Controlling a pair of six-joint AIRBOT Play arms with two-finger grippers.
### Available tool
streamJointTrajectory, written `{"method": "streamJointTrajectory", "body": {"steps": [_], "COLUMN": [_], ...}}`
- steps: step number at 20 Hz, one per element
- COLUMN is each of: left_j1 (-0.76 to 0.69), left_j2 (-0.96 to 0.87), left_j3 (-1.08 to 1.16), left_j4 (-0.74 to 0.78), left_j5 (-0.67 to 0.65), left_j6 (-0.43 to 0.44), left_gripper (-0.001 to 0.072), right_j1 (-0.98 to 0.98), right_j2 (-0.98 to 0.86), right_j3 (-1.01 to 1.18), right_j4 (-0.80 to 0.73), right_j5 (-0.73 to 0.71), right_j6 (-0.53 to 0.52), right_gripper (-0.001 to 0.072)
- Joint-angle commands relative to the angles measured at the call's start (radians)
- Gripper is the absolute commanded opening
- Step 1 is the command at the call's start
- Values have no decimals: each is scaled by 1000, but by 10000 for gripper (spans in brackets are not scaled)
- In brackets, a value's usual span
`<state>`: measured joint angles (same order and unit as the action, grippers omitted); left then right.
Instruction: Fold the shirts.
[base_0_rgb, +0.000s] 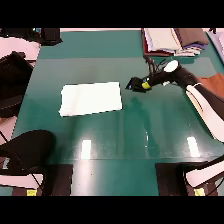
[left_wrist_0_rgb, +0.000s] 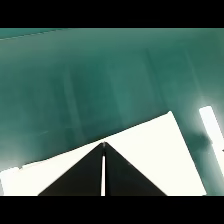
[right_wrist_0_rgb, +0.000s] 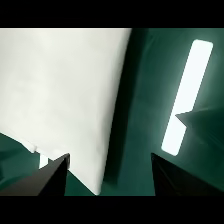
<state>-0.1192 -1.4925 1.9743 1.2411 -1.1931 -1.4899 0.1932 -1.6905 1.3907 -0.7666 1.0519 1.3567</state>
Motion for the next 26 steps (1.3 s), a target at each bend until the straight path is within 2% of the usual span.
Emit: {"method": "streamJointTrajectory", "body": {"steps": [1, 2, 4, 7, 8, 9, 11, 12, 18, 23, 26], "left_j1": [-26, -26, -26, -26, -26, -26, -26, -26, -89, -163, -174], "left_j2": [-1, -1, -1, -1, -1, -1, -1, -1, -1, -1, -1], "left_j3": [-4, -4, -4, -4, -4, -4, -4, -4, -4, -4, -4], "left_j4": [2, 2, 1, 1, -1, -6, -24, -38, -46, -44, -50], "left_j5": [4, 3, 3, 2, 1, -3, -19, -20, -11, -12, -16], "left_j6": [17, 25, 25, 25, 24, 24, 25, 25, 32, 35, 32], "left_gripper": [21, 21, 21, 21, 21, 21, 21, 21, 20, 21, 21], "right_j1": [-5, 24, 82, 169, 192, 212, 231, 230, 70, -191, -388], "right_j2": [-74, -101, -162, -264, -293, -320, -347, -345, -164, 37, 122], "right_j3": [-69, -68, -31, 100, 146, 192, 261, 287, 322, 322, 322], "right_j4": [135, 188, 269, 304, 304, 302, 291, 267, -19, -281, -356], "right_j5": [-24, -53, -79, -89, -96, -106, -115, -113, -32, 109, 163], "right_j6": [19, -1, -21, -21, -21, -22, -28, -38, 20, 87, 102], "right_gripper": [562, 510, 511, 505, 429, 316, 43, 17, 17, 17, 17]}}
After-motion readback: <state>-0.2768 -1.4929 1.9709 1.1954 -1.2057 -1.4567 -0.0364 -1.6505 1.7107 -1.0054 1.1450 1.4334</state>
